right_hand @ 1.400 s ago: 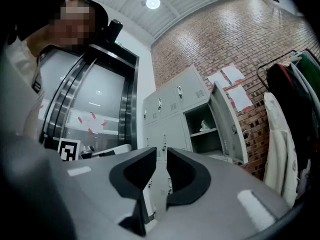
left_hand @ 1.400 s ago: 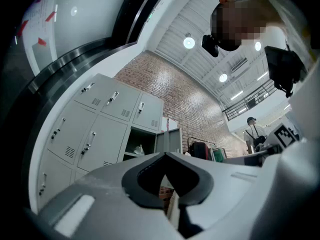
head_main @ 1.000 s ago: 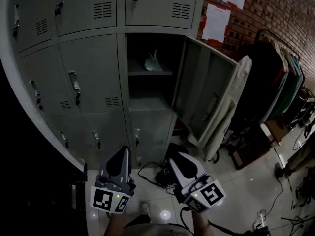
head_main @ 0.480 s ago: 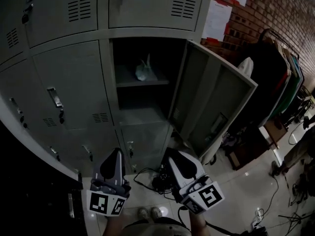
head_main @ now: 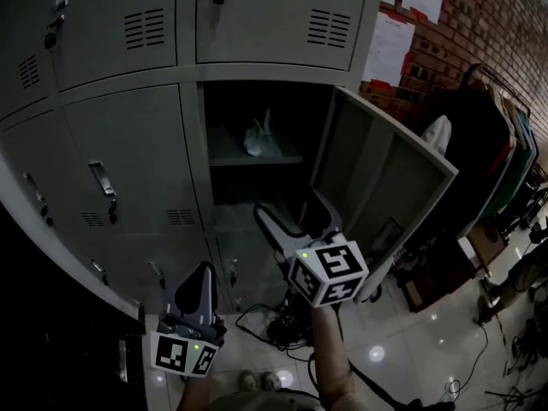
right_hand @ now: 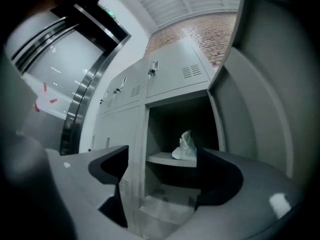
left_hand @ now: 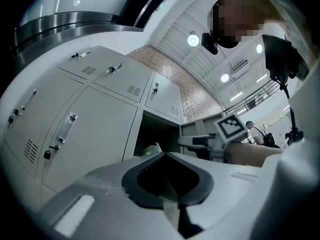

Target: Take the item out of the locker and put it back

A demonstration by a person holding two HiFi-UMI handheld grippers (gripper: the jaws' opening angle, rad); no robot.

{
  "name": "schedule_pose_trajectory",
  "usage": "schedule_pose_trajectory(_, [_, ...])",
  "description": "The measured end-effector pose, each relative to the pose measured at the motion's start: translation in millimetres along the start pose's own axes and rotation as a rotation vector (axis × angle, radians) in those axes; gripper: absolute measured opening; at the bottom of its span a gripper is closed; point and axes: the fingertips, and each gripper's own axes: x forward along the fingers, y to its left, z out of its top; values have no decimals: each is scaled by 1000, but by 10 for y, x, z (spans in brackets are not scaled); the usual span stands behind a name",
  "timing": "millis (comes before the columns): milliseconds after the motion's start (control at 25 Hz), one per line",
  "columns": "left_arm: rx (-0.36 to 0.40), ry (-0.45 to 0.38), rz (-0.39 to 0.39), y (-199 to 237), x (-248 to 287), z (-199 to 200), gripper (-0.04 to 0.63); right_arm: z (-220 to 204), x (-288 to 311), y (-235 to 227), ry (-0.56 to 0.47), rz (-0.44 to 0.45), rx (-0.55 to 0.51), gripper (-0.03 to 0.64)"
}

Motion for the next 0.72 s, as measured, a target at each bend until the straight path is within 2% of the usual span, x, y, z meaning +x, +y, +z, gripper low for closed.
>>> schedule_pose_trajectory(160, [17,7,15,87,0,6,6,106,688,-267,68,-40,-42,446])
schedule_pose_trajectory(440, [62,32,66,331,-22,17,6,-149,1426,-719,200,-116,-20,448])
schedule_pose_trajectory(720, [85,21,112,570,39,61,6,-196,1749,-847,204,-130,-26,441])
